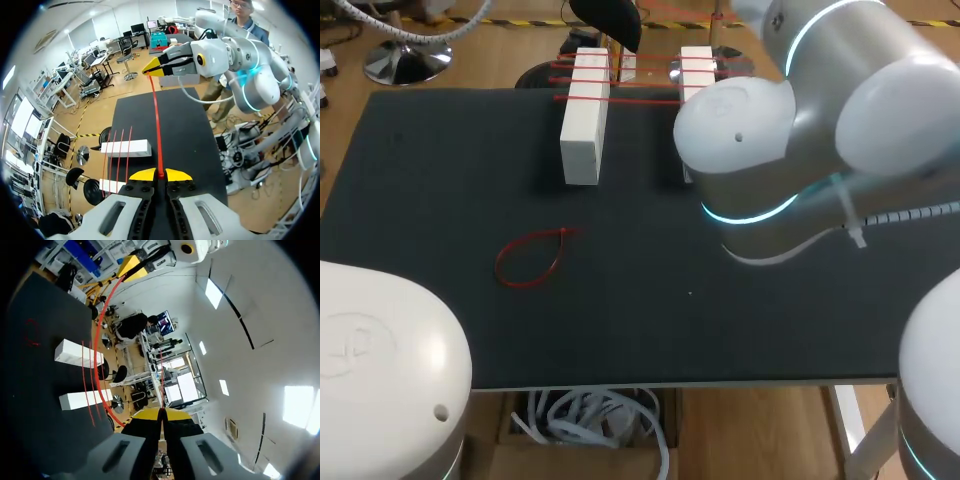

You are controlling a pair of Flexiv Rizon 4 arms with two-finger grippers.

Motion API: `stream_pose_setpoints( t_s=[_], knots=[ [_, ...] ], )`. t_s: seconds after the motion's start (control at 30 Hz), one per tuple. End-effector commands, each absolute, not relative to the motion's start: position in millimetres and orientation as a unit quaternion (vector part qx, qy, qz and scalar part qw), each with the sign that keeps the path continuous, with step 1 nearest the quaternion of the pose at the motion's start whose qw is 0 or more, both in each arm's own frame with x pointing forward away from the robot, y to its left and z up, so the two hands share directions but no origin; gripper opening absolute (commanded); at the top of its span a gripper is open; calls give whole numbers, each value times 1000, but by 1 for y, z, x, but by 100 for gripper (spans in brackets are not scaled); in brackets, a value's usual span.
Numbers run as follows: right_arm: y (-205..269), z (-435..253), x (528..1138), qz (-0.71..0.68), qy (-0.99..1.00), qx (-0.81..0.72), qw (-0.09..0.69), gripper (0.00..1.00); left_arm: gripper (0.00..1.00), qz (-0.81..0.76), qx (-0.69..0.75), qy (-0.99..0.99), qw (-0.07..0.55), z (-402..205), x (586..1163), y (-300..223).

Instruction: Grab the tape and strap the tape.

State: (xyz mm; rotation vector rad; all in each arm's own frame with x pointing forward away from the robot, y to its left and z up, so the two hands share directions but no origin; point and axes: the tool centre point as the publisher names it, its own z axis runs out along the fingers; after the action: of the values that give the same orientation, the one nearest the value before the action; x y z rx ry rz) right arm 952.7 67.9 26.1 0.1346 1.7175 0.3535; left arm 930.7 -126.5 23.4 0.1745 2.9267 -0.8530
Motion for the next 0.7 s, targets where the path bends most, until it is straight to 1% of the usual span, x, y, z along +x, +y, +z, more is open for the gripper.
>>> stream_pose_setpoints(
  t_s=[0.03,0.47,0.7],
  knots=[
    [86,29,950,99,751,56,651,0,0,-277,57,958,43,25,931,-126],
    [126,43,951,34,728,9,685,0,0,-277,57,958,43,25,931,-126],
    [144,60,943,-64,707,-33,703,0,0,-277,57,958,43,25,931,-126]
  ],
)
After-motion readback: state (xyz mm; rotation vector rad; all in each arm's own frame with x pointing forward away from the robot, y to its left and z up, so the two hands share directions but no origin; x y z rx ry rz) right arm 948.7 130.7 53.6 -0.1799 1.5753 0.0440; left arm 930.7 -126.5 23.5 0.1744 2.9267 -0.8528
